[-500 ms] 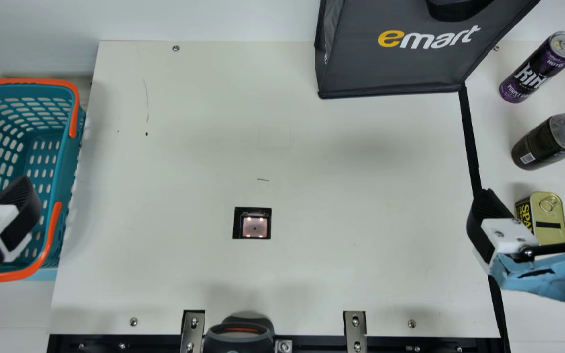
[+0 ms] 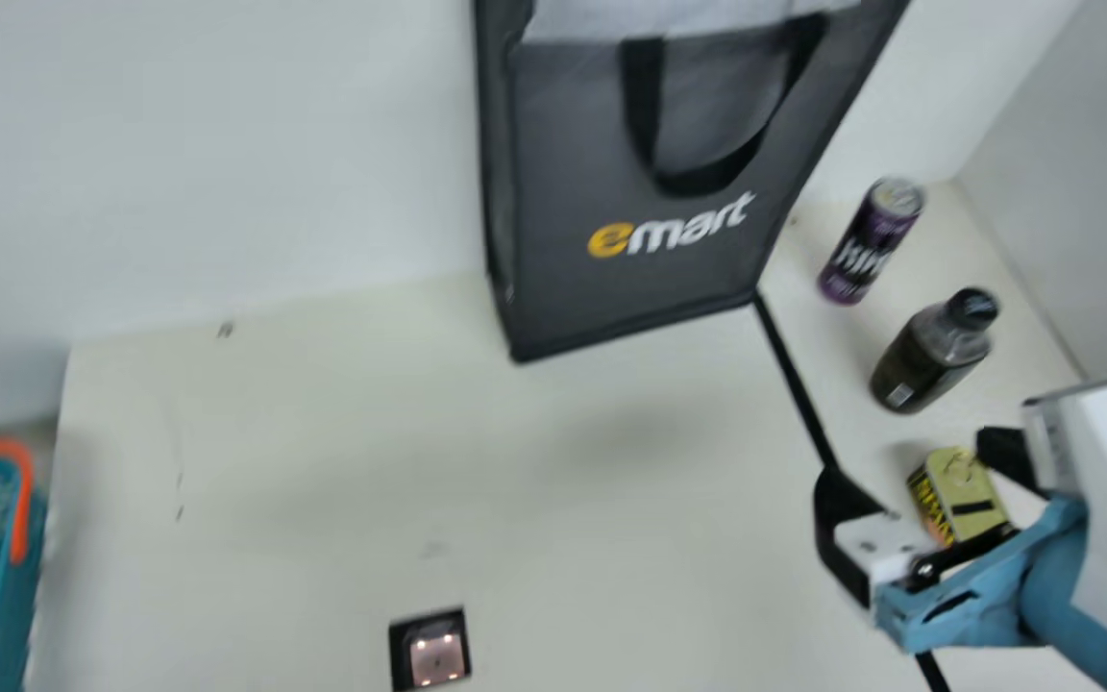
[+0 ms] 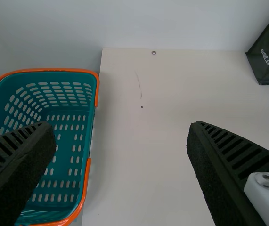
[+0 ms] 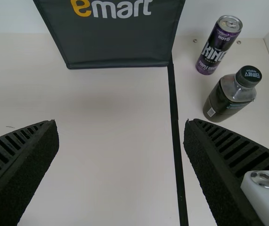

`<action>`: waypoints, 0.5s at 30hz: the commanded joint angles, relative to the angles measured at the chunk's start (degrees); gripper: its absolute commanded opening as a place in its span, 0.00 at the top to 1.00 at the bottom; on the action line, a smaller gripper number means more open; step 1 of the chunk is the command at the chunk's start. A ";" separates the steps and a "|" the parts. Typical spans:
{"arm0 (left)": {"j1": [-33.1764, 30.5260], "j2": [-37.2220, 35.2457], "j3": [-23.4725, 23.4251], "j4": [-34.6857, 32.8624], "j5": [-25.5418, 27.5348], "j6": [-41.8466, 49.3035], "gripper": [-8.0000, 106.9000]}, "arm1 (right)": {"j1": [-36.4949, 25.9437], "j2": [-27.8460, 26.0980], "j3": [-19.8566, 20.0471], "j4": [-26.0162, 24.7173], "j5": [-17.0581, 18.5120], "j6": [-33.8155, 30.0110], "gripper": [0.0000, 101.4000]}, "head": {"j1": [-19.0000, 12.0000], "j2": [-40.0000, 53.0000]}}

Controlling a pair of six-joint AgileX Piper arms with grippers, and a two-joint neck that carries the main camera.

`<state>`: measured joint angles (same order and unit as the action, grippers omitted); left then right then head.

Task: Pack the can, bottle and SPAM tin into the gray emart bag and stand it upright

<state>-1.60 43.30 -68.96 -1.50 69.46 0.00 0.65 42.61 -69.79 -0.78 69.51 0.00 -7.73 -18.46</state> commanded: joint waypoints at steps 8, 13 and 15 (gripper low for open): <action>0.00 0.00 0.00 0.00 0.00 0.00 0.15 | 0.00 0.00 0.00 0.00 -0.02 0.00 0.06 | -2.27 -1.54; 0.00 0.00 0.00 0.00 0.00 0.00 0.15 | 0.00 0.00 0.00 0.00 -0.02 0.00 0.06 | -2.27 -1.54; 0.00 0.00 0.00 0.00 0.00 0.00 0.15 | 0.00 0.00 0.00 0.00 -0.02 0.00 0.06 | -2.27 -1.54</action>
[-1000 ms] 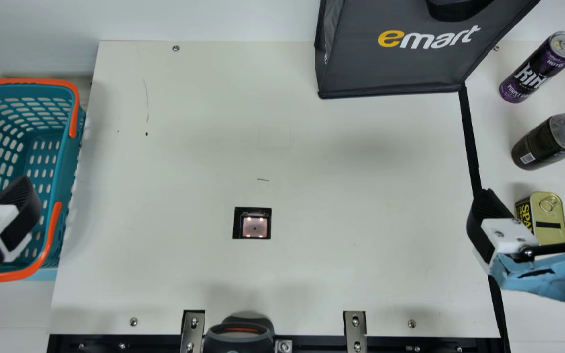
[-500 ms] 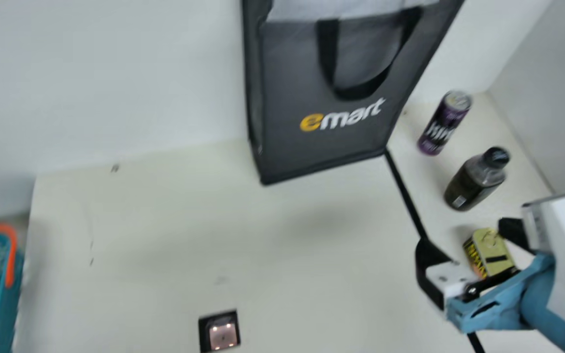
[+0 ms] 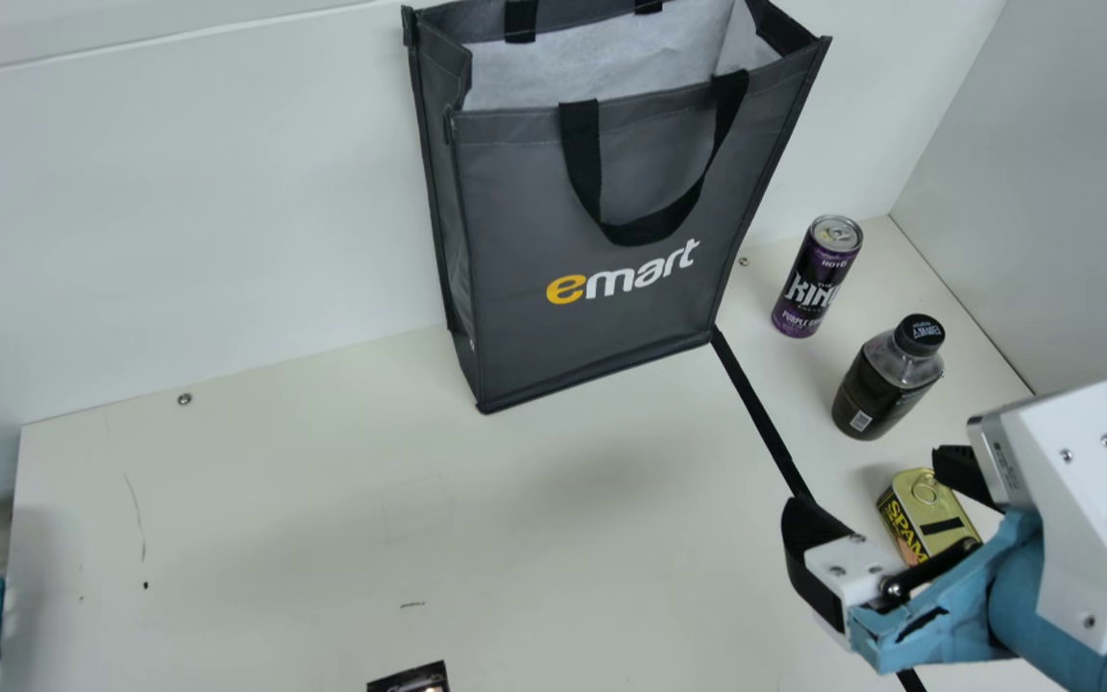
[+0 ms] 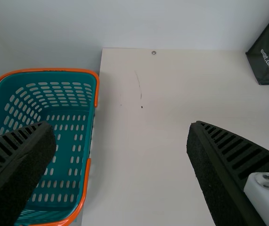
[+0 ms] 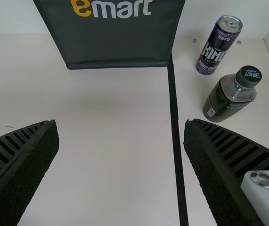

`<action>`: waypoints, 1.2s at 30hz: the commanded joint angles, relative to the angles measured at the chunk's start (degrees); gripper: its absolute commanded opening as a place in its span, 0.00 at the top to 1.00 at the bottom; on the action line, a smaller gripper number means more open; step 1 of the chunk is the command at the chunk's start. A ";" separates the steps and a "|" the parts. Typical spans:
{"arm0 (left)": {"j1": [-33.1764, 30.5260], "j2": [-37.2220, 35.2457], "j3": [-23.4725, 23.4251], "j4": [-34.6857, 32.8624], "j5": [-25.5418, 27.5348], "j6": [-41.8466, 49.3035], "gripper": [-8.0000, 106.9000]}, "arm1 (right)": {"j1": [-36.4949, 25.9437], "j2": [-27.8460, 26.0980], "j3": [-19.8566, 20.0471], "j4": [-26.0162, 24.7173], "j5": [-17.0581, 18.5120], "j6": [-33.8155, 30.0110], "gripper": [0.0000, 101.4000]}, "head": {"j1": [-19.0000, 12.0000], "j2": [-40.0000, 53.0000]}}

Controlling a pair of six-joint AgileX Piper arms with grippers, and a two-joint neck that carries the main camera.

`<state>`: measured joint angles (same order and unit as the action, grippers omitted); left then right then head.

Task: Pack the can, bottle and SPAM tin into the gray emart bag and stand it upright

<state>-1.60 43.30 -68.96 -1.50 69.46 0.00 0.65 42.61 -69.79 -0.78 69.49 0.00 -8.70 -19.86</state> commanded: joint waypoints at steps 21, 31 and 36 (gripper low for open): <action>0.00 0.00 0.00 0.00 0.00 0.00 0.15 | 2.32 2.89 -3.04 0.47 -0.69 -2.22 0.06 | -1.30 -0.14; 0.00 0.00 0.00 0.00 0.00 0.00 0.15 | 3.04 6.36 -6.97 1.25 -1.64 -4.97 0.06 | -1.30 -0.14; 0.00 0.00 0.00 0.00 0.00 0.00 0.15 | 3.02 8.22 -9.20 1.74 -1.90 -6.77 0.06 | -1.30 -0.14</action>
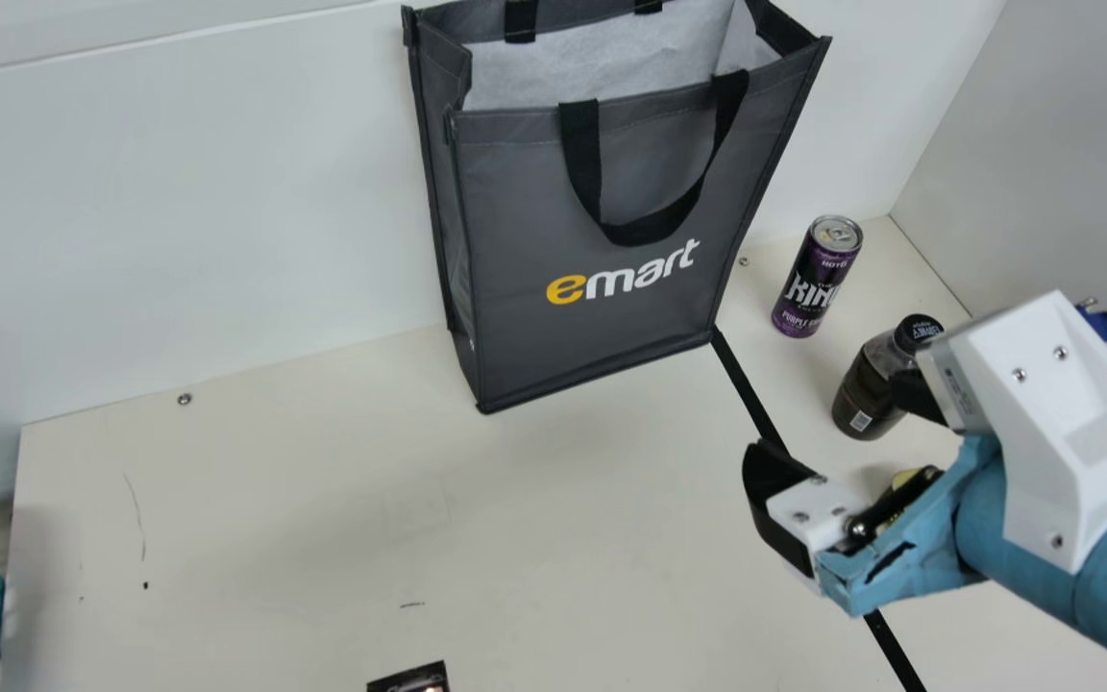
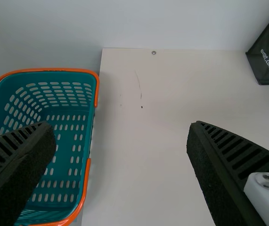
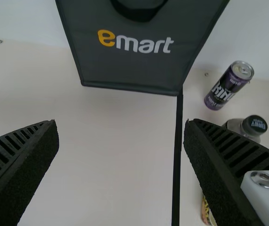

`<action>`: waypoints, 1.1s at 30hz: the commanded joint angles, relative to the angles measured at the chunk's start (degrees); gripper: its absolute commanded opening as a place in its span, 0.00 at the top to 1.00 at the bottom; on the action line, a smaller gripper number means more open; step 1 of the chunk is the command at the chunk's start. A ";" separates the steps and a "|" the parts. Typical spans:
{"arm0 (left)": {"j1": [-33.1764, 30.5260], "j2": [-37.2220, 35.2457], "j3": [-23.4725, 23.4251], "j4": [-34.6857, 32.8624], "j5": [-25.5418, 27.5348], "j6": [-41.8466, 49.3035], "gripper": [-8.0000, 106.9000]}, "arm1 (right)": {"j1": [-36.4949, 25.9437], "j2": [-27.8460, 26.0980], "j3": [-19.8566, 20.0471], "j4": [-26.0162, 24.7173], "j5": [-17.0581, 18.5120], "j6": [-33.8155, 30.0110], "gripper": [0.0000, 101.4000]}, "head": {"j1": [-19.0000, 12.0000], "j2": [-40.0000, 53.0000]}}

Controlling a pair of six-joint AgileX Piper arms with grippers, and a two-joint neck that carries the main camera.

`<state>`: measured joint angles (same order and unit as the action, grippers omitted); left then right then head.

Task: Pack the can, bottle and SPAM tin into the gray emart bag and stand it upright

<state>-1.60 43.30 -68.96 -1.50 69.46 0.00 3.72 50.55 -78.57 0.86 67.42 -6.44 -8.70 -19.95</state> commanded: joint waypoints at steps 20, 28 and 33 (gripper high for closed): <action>0.00 0.00 0.00 0.00 0.00 0.00 0.15 | -2.69 8.97 -13.25 5.27 1.88 -13.35 0.06 | -1.30 -0.05; 0.00 0.00 0.00 0.00 0.00 0.00 0.15 | -5.28 13.38 -18.07 9.52 2.48 -21.41 0.06 | -1.30 -0.05; 0.00 0.00 0.00 0.00 0.00 0.00 0.15 | -6.86 16.23 -20.58 12.23 2.48 -26.81 0.06 | -1.30 -0.05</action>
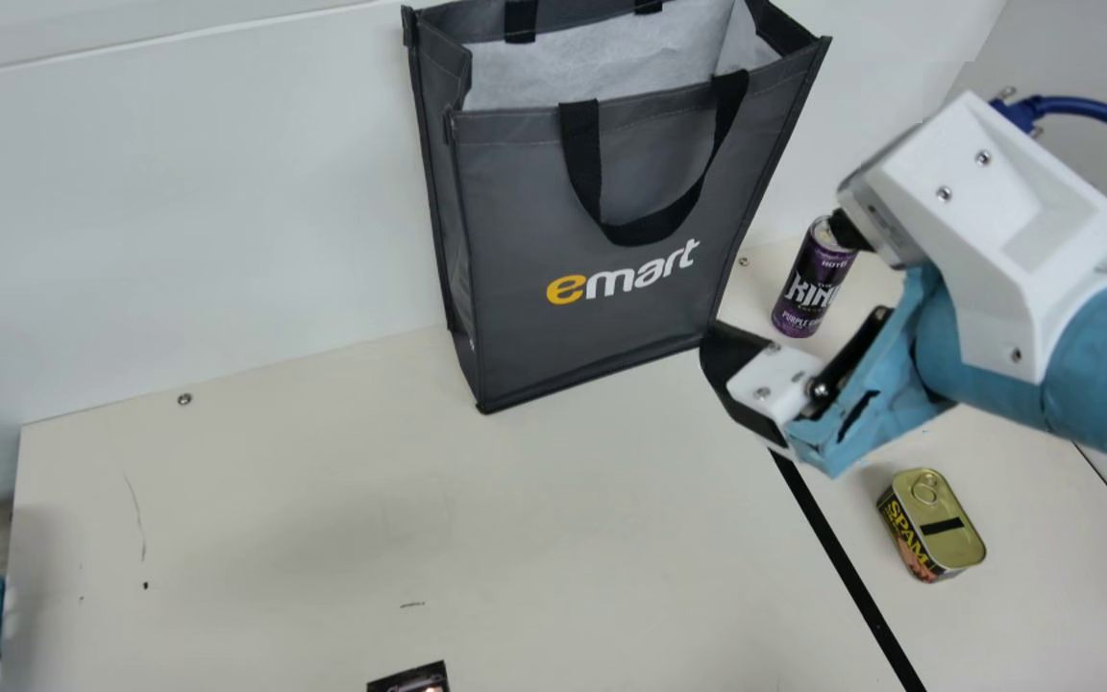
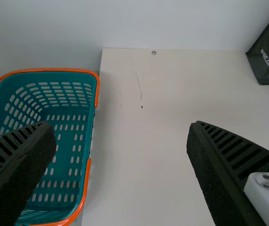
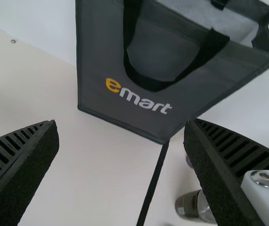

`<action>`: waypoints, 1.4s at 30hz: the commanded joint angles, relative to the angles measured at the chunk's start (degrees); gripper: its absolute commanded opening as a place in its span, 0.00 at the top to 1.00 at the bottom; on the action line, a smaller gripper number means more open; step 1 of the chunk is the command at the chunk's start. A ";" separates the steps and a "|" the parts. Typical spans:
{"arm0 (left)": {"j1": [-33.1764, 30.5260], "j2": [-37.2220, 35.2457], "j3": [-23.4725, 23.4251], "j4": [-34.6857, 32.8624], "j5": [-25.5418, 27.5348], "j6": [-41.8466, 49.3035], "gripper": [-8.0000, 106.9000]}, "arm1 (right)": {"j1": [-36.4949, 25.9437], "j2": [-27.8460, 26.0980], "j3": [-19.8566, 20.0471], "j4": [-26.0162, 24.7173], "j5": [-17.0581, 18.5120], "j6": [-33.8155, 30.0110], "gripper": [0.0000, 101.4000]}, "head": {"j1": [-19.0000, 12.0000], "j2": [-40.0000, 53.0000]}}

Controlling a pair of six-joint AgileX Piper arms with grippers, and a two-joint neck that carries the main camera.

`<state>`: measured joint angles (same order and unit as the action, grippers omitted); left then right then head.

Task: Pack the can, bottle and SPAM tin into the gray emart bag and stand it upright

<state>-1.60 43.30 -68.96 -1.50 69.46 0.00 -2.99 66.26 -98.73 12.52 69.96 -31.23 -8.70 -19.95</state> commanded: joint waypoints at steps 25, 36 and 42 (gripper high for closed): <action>0.00 0.00 0.00 0.00 0.00 0.00 0.15 | -6.54 12.58 -10.47 12.96 -0.05 -24.67 0.06 | -1.30 -0.05; 0.00 0.00 0.00 0.00 0.00 0.00 0.15 | -7.19 17.61 -15.12 17.22 -0.05 -31.14 0.06 | -1.30 -0.05; 0.00 0.00 0.00 0.00 0.00 0.00 0.15 | -7.37 20.55 -17.71 18.63 -0.05 -34.24 0.06 | -1.30 -0.05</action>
<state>-1.60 43.30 -68.96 -1.50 69.46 0.00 -10.35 86.29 -116.03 31.04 69.88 -64.94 -8.70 -19.95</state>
